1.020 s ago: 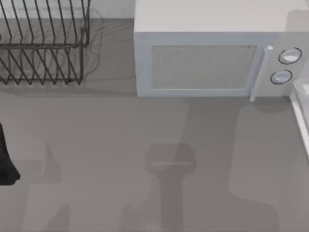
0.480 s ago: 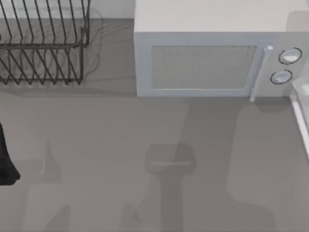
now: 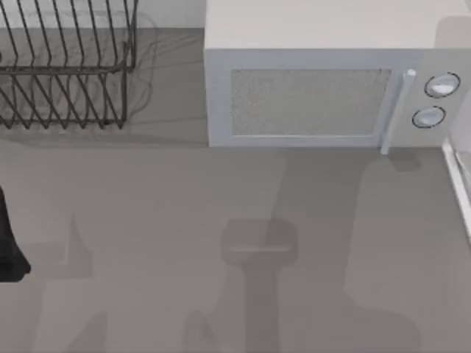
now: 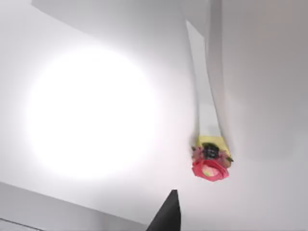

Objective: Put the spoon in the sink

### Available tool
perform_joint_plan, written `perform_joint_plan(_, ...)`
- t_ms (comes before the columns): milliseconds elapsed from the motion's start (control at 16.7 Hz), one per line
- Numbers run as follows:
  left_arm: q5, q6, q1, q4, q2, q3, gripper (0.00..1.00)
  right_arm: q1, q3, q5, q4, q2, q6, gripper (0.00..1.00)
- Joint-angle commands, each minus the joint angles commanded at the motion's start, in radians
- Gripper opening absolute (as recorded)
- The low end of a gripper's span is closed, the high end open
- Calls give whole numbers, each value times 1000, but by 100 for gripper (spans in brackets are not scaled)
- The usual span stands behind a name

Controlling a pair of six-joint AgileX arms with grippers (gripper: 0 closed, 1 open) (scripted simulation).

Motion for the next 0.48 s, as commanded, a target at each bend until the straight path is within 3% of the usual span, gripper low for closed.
perform_joint_plan(120, 0, 0, 0, 0, 0, 0, 100, 0, 0, 0, 0, 0, 0, 98)
perform_joint_plan(480, 0, 0, 0, 0, 0, 0, 100, 0, 0, 0, 0, 0, 0, 100)
